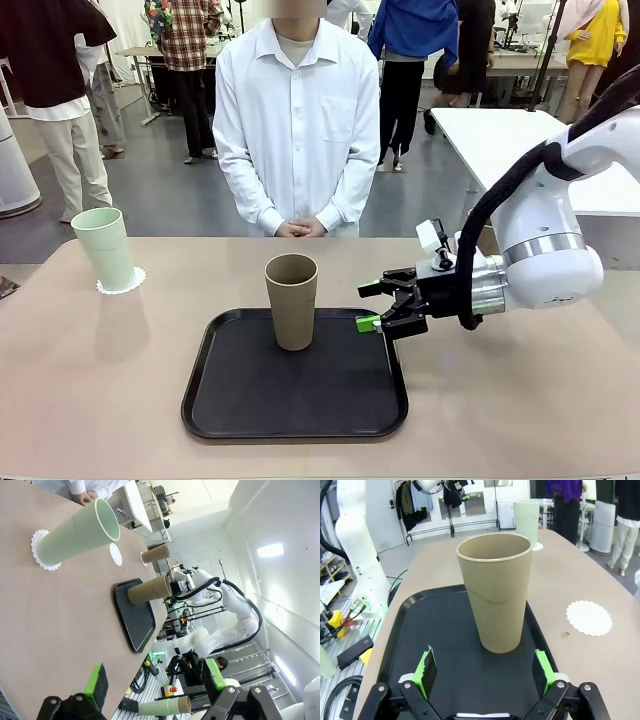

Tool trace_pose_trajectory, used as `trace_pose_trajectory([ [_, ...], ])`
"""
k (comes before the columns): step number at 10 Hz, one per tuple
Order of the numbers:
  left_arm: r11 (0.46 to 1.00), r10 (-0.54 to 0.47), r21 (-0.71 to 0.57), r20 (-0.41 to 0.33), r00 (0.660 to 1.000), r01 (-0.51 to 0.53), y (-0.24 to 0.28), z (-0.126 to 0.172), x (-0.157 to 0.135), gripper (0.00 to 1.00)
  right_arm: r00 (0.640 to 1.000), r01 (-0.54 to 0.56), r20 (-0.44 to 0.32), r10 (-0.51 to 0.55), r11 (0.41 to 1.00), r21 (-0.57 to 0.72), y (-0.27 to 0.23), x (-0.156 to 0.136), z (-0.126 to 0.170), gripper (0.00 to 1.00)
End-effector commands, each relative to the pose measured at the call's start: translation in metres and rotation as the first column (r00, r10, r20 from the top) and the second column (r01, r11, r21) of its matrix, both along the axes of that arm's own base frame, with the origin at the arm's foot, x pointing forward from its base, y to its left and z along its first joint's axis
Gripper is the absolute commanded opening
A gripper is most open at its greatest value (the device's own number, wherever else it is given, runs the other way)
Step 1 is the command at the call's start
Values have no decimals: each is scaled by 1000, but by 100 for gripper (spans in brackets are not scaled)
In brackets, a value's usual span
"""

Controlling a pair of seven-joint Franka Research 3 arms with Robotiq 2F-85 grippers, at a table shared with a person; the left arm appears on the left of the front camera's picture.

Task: Place coasters on the table and set cups on them.
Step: Take one Reusable plastic cup from the Flat Tray and place it on a coaster set by the human.

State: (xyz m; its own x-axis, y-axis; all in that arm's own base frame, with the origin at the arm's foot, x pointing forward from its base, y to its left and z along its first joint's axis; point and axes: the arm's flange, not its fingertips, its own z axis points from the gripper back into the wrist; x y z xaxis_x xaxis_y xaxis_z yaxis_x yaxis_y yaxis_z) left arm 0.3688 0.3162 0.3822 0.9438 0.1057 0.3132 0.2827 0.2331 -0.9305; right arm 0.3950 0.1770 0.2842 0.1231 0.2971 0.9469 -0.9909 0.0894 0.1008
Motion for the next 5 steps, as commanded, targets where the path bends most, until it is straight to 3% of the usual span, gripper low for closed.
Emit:
trace_pose_trajectory([
  [1,1000,4,2,-2,1000,-4,0,3,-2,100,1000,19,16,-19,1000,-17,9,9,3,100],
  [5,1000,4,2,-2,1000,-4,0,3,-2,100,1000,0,0,0,1000,0,0,0,0,100],
])
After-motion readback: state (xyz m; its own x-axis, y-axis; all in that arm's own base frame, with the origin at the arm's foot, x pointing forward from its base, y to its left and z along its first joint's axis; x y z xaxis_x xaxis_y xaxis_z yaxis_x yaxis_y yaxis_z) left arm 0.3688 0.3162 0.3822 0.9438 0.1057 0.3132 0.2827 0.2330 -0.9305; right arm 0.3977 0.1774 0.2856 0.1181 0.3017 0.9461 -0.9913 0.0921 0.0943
